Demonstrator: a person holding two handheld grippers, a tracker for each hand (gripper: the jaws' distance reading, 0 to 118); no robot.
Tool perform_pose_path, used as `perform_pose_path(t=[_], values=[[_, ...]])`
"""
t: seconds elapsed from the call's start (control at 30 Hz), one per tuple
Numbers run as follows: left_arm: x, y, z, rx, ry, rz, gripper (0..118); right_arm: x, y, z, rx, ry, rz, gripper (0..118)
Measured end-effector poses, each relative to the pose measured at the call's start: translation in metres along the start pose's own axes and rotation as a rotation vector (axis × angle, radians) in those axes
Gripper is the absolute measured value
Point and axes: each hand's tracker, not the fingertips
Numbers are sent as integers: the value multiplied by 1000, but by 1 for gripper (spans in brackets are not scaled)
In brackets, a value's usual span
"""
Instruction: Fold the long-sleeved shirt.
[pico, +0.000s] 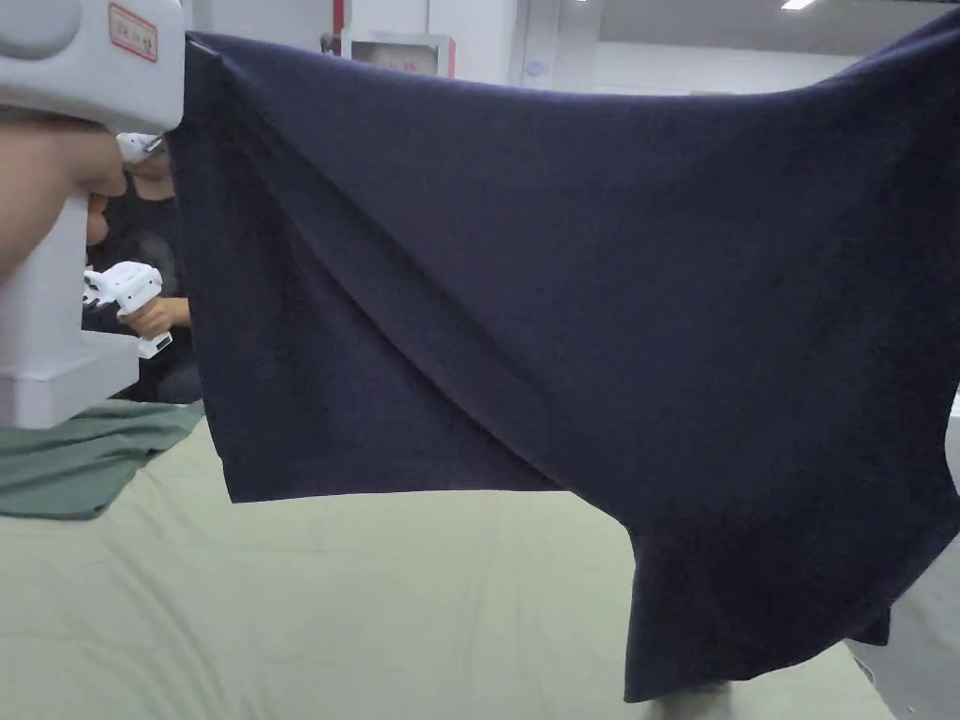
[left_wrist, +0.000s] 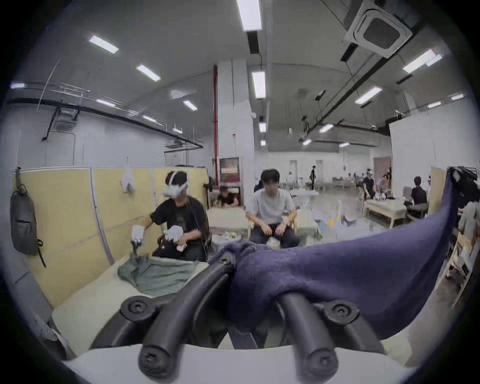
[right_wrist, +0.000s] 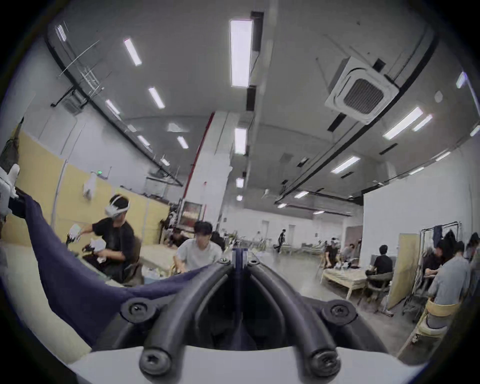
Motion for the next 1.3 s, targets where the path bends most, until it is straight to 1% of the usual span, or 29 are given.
perform_pose_path(t=[0.03,0.07,0.17,0.2,0.23,0.27,0.3,0.33,0.37,0.4,0.47,0.5,0.53,0.6,0.63,0.7,0.73,0.77,0.8,0.83,0.87,0.9,0.97,1.0,1.03,1.13,1.17,1.27,1.3], values=[[0,12,-3,-4,-5,20,8,3,12,-5,7,-14,-17,14],[0,21,-5,0,10,29,8,5,20,-11,2,-18,-17,14],[-2,47,-28,2,52,2,8,11,36,-40,2,-54,-20,14],[-1,53,-33,8,64,-10,8,10,40,-46,2,-82,-15,14],[-2,59,-38,15,66,-25,8,9,45,-54,2,-75,-15,14],[2,65,-44,2,66,-15,8,7,48,-62,7,-91,3,14],[2,73,-51,19,107,-62,8,5,52,-72,17,-125,29,14],[3,76,-59,1,86,-57,8,3,54,-81,25,-128,41,14],[4,81,-69,-8,97,-75,8,1,60,-89,28,-152,62,14],[10,86,-72,-2,133,-107,8,0,64,-100,27,-140,54,14],[9,95,-94,-9,139,-96,8,-4,71,-123,29,-175,48,14],[9,99,-104,-19,142,-97,8,-8,76,-129,37,-157,27,14],[8,102,-102,-11,152,-86,8,-9,78,-136,37,-160,22,14],[6,113,-127,-5,167,-81,8,-15,84,-163,39,-166,14,14],[5,117,-137,-7,179,-77,8,-7,75,-127,40,-168,25,14],[4,128,-156,25,202,-63,8,-7,77,-127,58,-173,50,14],[3,133,-164,34,210,-56,8,-7,78,-127,80,-181,47,14],[2,138,-173,47,212,-37,8,-21,89,-187,72,-141,57,14],[-1,144,-186,61,211,-39,8,-25,90,-195,76,-146,55,14],[-1,146,-195,72,204,-17,8,-28,91,-196,86,-175,91,14],[-1,150,-205,72,220,-37,8,-31,91,-196,108,-197,123,14],[-1,153,-214,80,229,-40,8,-50,103,-260,133,-221,129,14],[4,158,-223,106,248,-33,8,-59,110,-281,154,-235,101,14],[4,161,-230,118,246,-29,8,-58,112,-290,135,-229,87,14],[4,164,-235,142,252,-28,8,-58,113,-298,152,-238,63,14],[3,172,-255,155,262,-21,8,-70,117,-326,176,-258,78,14],[3,175,-260,165,271,-23,8,-58,116,-339,178,-248,59,14],[9,178,-279,185,291,-39,8,-62,110,-365,181,-250,64,14],[11,178,-285,185,287,-28,8,-59,108,-355,201,-242,44,14]])
